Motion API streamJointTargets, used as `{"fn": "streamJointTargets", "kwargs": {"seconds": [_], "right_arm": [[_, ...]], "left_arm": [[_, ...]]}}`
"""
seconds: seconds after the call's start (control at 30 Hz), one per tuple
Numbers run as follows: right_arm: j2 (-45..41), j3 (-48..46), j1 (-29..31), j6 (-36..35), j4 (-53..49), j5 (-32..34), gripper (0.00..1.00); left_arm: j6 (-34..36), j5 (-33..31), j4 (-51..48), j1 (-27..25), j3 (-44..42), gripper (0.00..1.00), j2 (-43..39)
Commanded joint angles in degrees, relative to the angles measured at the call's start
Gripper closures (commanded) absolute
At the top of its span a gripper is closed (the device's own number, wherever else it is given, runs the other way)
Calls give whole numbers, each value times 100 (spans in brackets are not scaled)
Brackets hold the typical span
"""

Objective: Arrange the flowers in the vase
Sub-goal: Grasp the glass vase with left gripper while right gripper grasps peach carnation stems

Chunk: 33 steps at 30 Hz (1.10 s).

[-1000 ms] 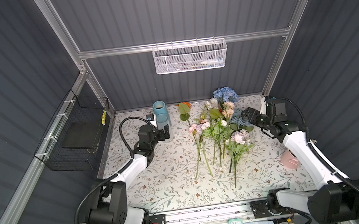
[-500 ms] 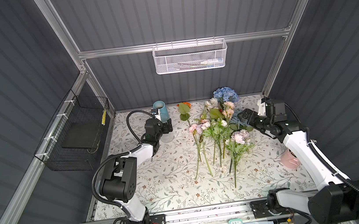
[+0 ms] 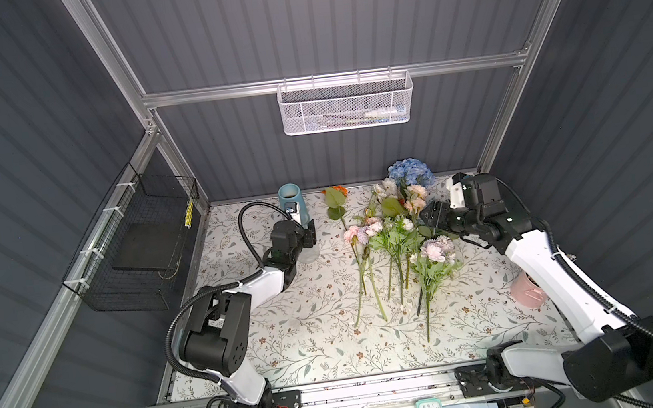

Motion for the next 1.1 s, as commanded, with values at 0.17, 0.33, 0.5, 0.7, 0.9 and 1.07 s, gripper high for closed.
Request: {"fn": "streamJointTargets", "kwargs": {"seconds": [0.17,0.33,0.5,0.7,0.9,1.07], "right_arm": [[575,199,182,216,-209,344,56],[1086,357,177,165,-192,449,63],[1695,710,174,59,-262,472,72],[2307,970,173,130,-489,383,75],[2421,610,173,213,-624,520,76],[2395,143,164,238,-625,477,76]], "left_arm": [[277,-656,-532,-946,-477,38,-801],[-123,-914,-738,-1290,-892,33,-1186],[-236,-1041,-881,-1428,-1051,7,-1304],[-467,-1031,-1325,-1432,-979,0,-1776],[-537,-554,-2309,-1429,-583,0,-2342],[-631,-650,-2773,-1420,-213,0,-2538]]}}
